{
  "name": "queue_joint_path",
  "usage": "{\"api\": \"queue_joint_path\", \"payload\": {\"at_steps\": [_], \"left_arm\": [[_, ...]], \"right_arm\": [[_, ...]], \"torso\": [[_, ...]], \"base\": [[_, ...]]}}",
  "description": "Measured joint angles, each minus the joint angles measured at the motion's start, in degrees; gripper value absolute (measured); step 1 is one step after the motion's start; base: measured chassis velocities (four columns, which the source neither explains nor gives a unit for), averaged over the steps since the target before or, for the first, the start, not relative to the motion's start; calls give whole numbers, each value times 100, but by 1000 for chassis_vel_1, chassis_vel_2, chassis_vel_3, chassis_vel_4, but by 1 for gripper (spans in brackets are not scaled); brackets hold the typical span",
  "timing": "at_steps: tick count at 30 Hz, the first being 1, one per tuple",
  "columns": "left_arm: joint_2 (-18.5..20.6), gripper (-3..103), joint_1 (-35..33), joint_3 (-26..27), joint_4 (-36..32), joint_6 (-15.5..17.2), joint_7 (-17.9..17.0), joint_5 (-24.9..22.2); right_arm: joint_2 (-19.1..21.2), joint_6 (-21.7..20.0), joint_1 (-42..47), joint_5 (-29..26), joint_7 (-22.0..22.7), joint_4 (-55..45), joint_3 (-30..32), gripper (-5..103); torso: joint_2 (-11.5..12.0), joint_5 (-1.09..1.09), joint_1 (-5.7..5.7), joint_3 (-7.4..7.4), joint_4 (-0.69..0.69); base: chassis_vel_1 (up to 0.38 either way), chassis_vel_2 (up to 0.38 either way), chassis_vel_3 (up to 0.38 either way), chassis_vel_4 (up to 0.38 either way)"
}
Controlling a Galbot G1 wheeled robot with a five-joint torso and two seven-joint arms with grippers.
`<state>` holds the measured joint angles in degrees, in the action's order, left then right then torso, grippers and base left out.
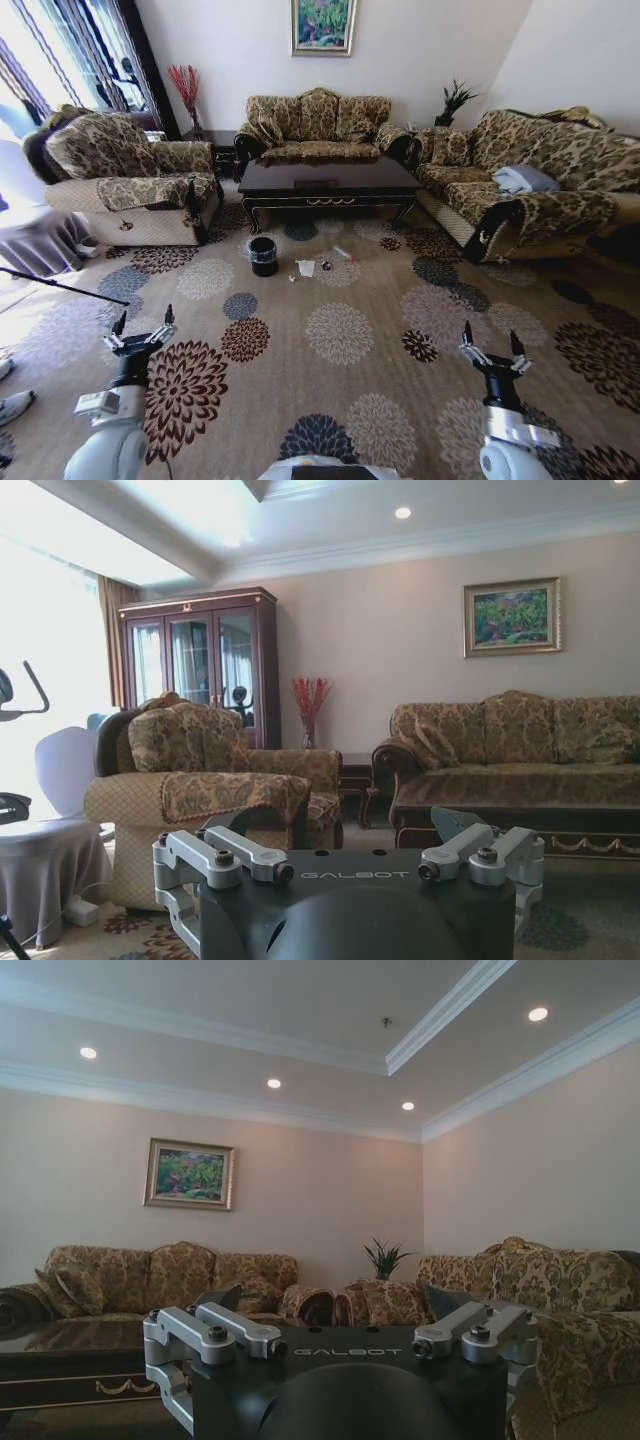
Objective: Move to the front of the table and pick up the trash from the floor, then place it into the trash bin.
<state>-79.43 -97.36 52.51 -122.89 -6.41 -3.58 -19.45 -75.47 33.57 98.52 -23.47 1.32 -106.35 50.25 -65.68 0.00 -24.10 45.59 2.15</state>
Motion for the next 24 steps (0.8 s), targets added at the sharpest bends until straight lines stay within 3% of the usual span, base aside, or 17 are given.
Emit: {"api": "queue_joint_path", "payload": {"at_steps": [4, 8, 14, 24], "left_arm": [[-32, 100, -80, 22, -143, -10, 51, -111], [39, 100, -175, 80, -469, -175, 353, -437], [89, 100, -282, 92, -783, -169, 455, -484], [153, 100, -479, 169, -1136, -43, 588, -394]], "right_arm": [[39, -79, 70, 26, 56, -62, -17, 100], [172, -278, 185, -96, 103, -379, -101, 100], [367, -583, 288, -191, 194, -868, -143, 100], [582, -863, 525, -327, -263, -1586, -31, 100]], "torso": [[0, 1, 0, 0, 0], [0, 0, 0, 0, 0], [0, 0, 0, 0, -1], [0, -1, 0, 0, 0]], "base": [[0, 0, 0, 0], [0, 0, 0, 0], [0, 0, 0, 0], [0, 0, 0, 0]]}}
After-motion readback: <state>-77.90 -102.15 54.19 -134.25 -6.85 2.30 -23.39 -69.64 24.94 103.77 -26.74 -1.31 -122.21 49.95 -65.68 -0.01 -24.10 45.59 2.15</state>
